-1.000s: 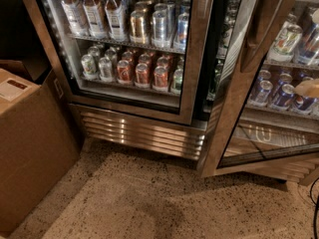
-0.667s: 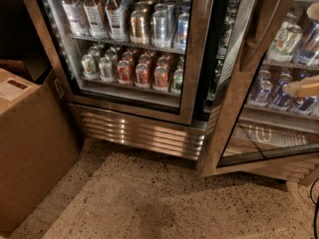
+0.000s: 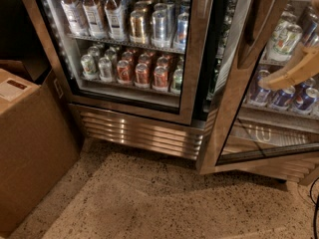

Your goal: Open right fridge door

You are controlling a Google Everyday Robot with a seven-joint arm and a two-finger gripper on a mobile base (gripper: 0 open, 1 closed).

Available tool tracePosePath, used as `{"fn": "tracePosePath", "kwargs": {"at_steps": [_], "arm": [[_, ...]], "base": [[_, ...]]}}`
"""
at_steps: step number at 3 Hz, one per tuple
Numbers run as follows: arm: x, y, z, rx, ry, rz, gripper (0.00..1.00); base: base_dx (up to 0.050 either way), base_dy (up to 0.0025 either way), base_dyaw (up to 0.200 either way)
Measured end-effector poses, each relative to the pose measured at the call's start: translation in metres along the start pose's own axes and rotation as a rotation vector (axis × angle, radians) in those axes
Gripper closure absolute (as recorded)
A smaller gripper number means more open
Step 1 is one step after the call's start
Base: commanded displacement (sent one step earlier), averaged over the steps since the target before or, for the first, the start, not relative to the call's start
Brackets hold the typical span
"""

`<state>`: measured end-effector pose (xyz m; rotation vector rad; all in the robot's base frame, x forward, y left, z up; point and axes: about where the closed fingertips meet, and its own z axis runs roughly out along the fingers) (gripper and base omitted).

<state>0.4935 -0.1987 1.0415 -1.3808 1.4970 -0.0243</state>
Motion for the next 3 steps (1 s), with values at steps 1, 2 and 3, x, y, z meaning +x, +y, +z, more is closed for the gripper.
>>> {"fn": "tracePosePath", "kwargs": {"at_steps": [1, 2, 3], "arm": [[-0.0055, 0.0001, -0.0001, 0.01, 0.025, -0.022, 0.0], [-0.0055, 0.0001, -0.0001, 0.01, 0.025, -0.022, 0.0], [-0.0019, 0.0036, 0.0027, 0.015, 0.069, -0.041, 0.0]], "base": [[0.0, 0.0, 0.0], [0.0, 0.0, 0.0], [0.0, 0.0, 0.0]]}}
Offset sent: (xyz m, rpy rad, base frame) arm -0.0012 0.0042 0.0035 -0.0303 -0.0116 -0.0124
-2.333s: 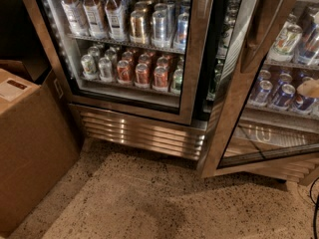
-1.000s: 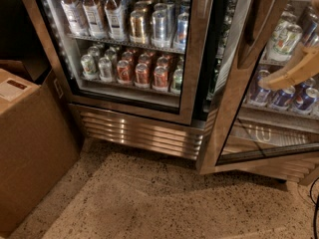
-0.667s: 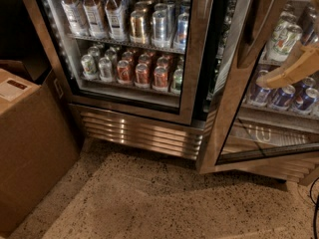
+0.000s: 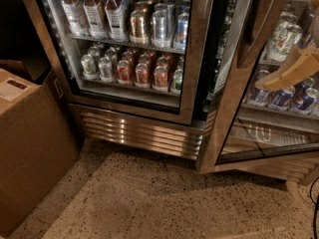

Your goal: Open right fridge door

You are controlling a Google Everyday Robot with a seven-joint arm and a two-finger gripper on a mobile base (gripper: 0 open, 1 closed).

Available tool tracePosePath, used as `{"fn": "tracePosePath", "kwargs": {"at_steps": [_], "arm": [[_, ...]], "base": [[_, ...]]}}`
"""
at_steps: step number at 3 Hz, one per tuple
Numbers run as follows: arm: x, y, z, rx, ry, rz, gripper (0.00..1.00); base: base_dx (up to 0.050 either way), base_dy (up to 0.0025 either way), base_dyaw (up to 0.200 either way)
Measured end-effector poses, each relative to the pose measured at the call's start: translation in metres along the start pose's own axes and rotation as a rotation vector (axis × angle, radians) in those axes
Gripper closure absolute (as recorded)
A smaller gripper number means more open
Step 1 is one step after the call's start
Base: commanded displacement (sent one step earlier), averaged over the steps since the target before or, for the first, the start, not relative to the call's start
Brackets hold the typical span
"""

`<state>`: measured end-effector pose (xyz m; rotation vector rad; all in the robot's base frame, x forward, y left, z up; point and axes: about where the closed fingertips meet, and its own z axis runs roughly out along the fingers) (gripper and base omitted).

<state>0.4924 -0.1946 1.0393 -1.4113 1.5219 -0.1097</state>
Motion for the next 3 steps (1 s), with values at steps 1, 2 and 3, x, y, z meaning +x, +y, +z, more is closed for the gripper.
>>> {"fn": "tracePosePath", "kwargs": {"at_steps": [1, 2, 3], "arm": [[0.009, 0.004, 0.004, -0.009, 0.019, 0.006, 0.0], [0.018, 0.013, 0.01, -0.026, 0.04, 0.009, 0.0], [0.028, 0.026, 0.017, -0.048, 0.063, 0.006, 0.0]], "base": [[0.0, 0.0, 0.0], [0.0, 0.0, 0.0], [0.0, 0.0, 0.0]]}}
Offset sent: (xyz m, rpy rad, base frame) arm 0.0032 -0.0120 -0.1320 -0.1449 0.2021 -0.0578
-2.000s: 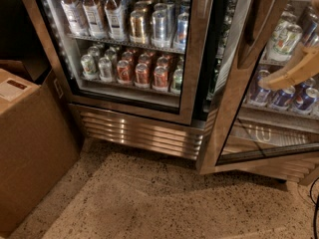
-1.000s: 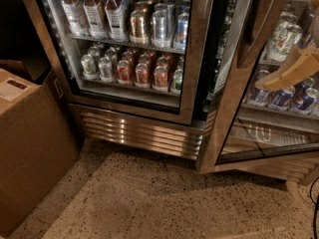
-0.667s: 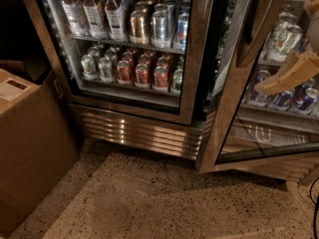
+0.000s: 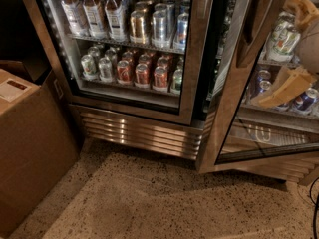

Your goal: Open right fridge door

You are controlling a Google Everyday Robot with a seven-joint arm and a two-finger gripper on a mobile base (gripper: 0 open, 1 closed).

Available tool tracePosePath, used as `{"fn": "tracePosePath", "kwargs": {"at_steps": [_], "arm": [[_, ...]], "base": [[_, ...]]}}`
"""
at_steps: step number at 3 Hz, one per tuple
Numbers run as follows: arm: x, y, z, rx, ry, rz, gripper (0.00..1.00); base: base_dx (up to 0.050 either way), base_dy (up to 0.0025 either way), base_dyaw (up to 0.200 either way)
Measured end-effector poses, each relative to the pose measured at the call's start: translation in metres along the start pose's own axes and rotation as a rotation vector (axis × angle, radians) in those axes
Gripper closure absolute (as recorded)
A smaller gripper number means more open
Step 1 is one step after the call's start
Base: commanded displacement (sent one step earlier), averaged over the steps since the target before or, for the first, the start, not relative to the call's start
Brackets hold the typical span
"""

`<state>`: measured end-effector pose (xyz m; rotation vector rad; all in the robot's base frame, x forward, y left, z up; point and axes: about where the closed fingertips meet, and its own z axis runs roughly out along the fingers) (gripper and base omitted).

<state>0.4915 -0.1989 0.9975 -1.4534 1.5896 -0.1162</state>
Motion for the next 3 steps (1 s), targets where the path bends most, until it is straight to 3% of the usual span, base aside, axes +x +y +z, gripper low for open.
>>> {"fn": "tracePosePath", "kwargs": {"at_steps": [1, 3], "arm": [[0.0074, 0.0115, 0.0055, -0.011, 0.027, -0.016, 0.19], [0.0099, 0.0115, 0.0029, -0.011, 0.027, -0.016, 0.65]], "base": [[0.0, 0.0, 0.0], [0.0, 0.0, 0.0]]}}
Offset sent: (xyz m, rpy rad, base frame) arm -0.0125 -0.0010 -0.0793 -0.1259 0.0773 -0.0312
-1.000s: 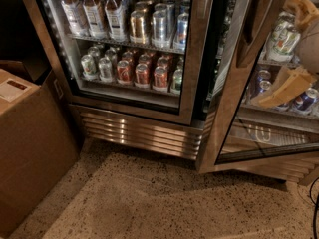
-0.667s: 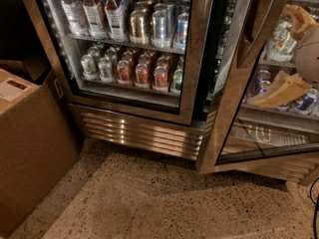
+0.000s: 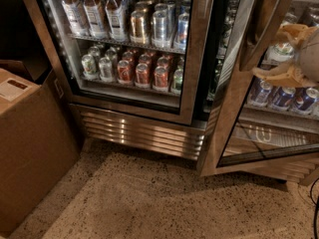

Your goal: Open right fridge door

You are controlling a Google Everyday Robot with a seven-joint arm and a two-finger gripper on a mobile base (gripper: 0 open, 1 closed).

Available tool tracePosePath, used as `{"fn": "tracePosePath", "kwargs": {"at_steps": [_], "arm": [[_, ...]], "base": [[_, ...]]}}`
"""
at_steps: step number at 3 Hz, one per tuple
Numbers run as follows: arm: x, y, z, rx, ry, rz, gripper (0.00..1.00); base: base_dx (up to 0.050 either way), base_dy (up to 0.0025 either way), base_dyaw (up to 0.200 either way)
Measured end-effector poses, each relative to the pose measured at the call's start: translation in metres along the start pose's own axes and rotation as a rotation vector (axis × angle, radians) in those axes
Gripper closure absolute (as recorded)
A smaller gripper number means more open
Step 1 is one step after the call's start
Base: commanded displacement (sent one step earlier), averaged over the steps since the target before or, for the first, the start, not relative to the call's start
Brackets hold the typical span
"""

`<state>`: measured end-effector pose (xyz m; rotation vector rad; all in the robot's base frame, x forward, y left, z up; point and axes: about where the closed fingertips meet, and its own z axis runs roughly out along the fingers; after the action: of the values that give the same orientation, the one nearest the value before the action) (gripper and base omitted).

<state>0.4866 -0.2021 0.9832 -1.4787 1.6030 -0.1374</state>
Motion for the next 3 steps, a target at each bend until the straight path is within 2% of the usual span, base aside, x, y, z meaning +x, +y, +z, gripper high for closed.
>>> {"fn": "tracePosePath", "kwargs": {"at_steps": [1, 2, 3], "arm": [[0.0, 0.0, 0.0, 0.0, 0.0, 0.0, 0.89], [-0.0001, 0.0, 0.0, 0.0, 0.0, 0.0, 1.0], [0.0001, -0.0001, -0.0002, 0.0, 0.0, 0.0, 1.0]], "base": [[0.0, 0.0, 0.0], [0.0, 0.0, 0.0], [0.0, 0.0, 0.0]]}}
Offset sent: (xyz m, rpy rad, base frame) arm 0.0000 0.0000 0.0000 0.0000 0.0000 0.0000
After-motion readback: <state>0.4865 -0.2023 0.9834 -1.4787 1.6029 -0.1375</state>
